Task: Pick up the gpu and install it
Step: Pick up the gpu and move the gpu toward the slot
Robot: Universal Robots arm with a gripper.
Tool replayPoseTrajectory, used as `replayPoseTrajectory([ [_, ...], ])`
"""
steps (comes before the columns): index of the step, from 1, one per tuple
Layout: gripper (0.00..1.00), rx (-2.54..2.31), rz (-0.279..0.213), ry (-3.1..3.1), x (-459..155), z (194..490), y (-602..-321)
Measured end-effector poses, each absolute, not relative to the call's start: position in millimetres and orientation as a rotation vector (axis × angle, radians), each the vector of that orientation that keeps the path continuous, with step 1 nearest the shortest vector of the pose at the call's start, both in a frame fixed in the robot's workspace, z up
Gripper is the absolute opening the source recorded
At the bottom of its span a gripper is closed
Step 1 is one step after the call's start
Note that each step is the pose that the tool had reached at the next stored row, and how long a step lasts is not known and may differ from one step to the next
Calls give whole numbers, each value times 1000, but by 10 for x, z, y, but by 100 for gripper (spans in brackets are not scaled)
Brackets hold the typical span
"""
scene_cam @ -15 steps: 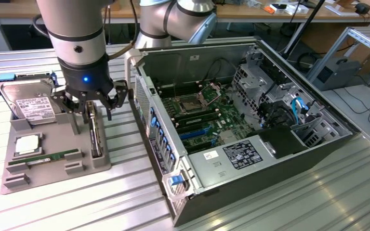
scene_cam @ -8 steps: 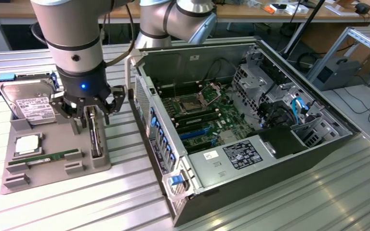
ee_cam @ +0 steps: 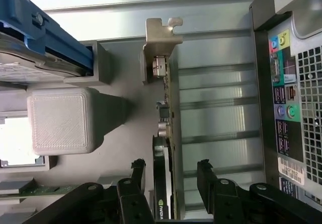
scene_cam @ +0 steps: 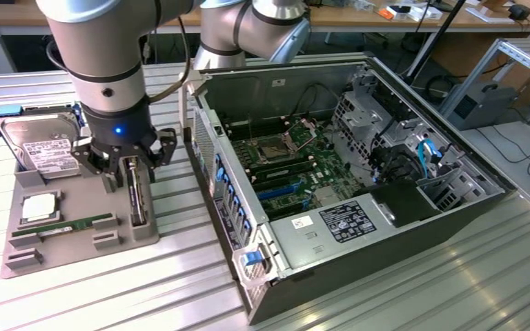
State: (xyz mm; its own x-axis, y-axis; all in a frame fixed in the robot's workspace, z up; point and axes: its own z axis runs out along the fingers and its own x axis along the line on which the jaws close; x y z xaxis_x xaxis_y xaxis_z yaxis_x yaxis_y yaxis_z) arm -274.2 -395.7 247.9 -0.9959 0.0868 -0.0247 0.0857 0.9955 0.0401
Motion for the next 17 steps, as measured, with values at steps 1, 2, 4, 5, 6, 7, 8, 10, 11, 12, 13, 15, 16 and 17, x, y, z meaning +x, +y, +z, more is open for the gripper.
replayPoseTrajectory([
  [1,54,134,60,3112,-2745,2466,-3939],
  [2,54,134,60,3111,-2749,2456,-3929],
  [4,54,135,60,3112,-2759,2438,-3920],
  [5,54,134,60,3112,-2760,2429,-3919],
  [6,54,134,59,3112,-2762,2423,-3918],
  [7,54,134,59,3112,-2763,2412,-3917],
  [8,54,134,59,3112,-2765,2403,-3917],
  [10,54,134,59,3112,-2765,2401,-3917],
  [11,54,134,59,3112,-2765,2400,-3917],
  [12,54,134,59,3112,-2765,2400,-3917],
  [13,53,134,59,3112,-2765,2400,-3917],
  [15,34,134,59,3112,-2765,2400,-3917],
  [16,28,134,59,3112,-2765,2400,-3917],
  [17,27,134,59,3112,-2765,2400,-3917],
])
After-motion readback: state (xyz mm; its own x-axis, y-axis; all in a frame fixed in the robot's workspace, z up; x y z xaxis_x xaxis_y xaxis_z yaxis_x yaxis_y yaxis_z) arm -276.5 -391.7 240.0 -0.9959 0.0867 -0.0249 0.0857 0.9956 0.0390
